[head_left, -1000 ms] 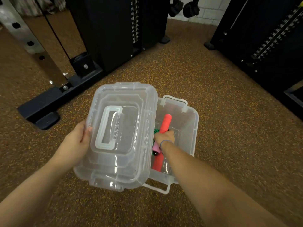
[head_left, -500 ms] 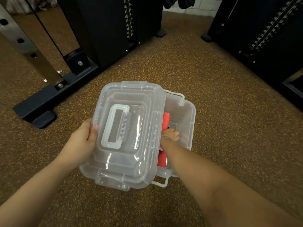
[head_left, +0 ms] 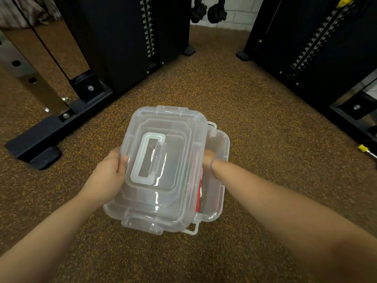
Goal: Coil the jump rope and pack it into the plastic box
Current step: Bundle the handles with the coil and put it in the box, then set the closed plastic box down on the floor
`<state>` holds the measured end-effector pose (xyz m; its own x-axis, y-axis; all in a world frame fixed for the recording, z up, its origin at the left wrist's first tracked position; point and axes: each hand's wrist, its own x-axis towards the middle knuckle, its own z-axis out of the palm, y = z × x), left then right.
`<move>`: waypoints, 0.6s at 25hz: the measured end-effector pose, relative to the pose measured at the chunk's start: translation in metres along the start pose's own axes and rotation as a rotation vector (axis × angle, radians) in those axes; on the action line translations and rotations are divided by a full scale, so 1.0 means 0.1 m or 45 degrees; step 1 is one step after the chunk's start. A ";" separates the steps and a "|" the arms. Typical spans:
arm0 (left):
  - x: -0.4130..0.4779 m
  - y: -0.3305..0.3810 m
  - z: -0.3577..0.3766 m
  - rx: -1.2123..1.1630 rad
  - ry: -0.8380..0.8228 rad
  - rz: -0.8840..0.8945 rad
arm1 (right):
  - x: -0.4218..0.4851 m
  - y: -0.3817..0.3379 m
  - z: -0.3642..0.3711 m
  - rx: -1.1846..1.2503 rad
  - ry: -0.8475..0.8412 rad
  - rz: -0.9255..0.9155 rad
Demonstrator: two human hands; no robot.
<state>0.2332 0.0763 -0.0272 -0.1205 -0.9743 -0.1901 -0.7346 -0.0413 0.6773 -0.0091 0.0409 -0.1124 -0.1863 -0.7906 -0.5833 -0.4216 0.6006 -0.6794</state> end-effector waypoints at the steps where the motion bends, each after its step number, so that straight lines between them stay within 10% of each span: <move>1: 0.02 0.02 0.03 0.014 -0.005 0.004 | -0.08 -0.03 -0.14 0.084 0.071 -0.173; 5: 0.15 0.09 0.24 0.092 -0.032 0.027 | -0.33 -0.14 -0.71 0.130 0.691 -0.645; 15: 0.52 0.22 0.81 0.221 -0.079 -0.020 | 0.33 -0.27 -0.77 -0.748 0.131 -0.639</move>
<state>0.1566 0.0426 -0.0799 -0.1453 -0.9582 -0.2465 -0.8401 -0.0122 0.5423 -0.0725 -0.0108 -0.0790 0.0816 -0.9755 -0.2045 -0.8731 0.0291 -0.4868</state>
